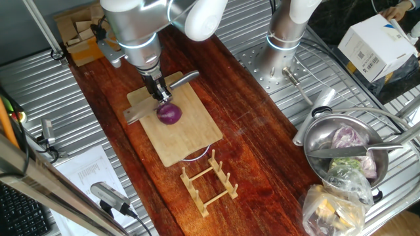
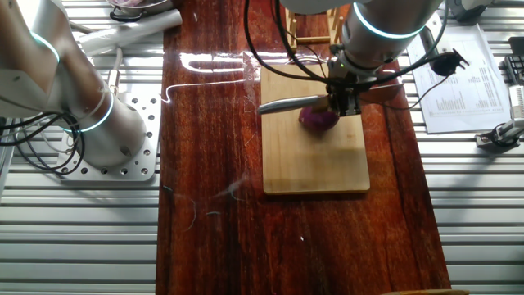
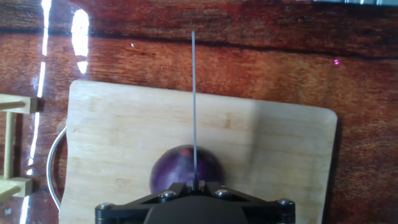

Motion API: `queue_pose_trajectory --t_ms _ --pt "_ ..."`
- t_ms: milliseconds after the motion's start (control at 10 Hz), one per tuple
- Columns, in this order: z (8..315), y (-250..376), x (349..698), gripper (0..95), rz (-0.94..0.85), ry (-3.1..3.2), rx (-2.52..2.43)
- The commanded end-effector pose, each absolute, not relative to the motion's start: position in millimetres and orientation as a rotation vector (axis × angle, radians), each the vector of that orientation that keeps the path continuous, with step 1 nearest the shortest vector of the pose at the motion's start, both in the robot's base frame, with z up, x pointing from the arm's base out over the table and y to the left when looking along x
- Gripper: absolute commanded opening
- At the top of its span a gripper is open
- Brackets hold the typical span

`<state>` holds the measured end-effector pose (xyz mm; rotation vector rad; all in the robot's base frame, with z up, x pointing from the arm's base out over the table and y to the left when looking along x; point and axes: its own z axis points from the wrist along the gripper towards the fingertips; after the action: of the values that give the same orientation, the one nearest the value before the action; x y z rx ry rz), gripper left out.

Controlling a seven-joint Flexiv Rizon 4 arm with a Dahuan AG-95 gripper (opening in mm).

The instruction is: Chop the onions

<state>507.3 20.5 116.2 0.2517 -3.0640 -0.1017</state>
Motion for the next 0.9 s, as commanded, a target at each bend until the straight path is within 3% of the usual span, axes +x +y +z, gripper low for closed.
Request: queue_pose_trajectory --t_ms 100,900 --pt "117.5 20.2 506.5 0.0 -0.102 -3.060 0.251" --pt "136.5 21.7 501.5 0.0 -0.135 -3.060 0.169"
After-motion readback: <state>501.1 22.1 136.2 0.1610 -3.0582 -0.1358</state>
